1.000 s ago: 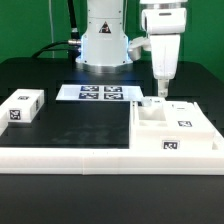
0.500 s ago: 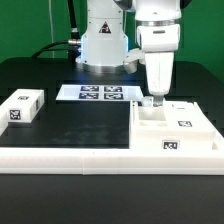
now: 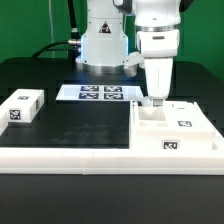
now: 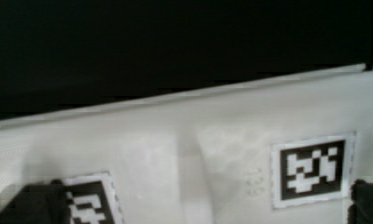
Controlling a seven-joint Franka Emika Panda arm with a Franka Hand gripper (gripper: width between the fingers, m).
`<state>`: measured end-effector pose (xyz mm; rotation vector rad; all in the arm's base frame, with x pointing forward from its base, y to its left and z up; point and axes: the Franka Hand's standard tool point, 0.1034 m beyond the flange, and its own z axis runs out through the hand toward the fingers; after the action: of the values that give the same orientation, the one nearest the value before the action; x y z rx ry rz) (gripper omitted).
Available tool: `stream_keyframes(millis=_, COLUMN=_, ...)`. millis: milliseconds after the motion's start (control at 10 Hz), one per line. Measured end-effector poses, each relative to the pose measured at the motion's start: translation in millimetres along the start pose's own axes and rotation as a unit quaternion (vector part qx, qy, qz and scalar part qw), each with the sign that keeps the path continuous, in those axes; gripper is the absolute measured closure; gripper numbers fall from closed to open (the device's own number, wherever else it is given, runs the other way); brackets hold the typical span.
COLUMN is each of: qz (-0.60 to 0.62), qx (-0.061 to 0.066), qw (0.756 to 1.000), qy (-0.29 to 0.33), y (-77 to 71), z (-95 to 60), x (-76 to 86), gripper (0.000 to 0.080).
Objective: Assemble cabinet
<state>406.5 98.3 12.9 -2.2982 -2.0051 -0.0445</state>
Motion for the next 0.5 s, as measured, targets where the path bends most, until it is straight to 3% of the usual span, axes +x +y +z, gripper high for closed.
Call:
stream_keyframes(millis=200, qz=0.002, qx=0.001, qw=1.000, qy=0.000, y=-0.6, z=0.3, x=-0.5, gripper=0.0263)
stream_keyframes(millis=300, qz=0.002, qx=0.001, qw=1.000, qy=0.000, y=-0.6, z=0.3, x=-0.5, gripper=0.0263)
stream_keyframes(millis=500, qz=0.002, qx=0.001, qw=1.000, qy=0.000, y=-0.8, z=0.4, x=-0.6, gripper=0.0581)
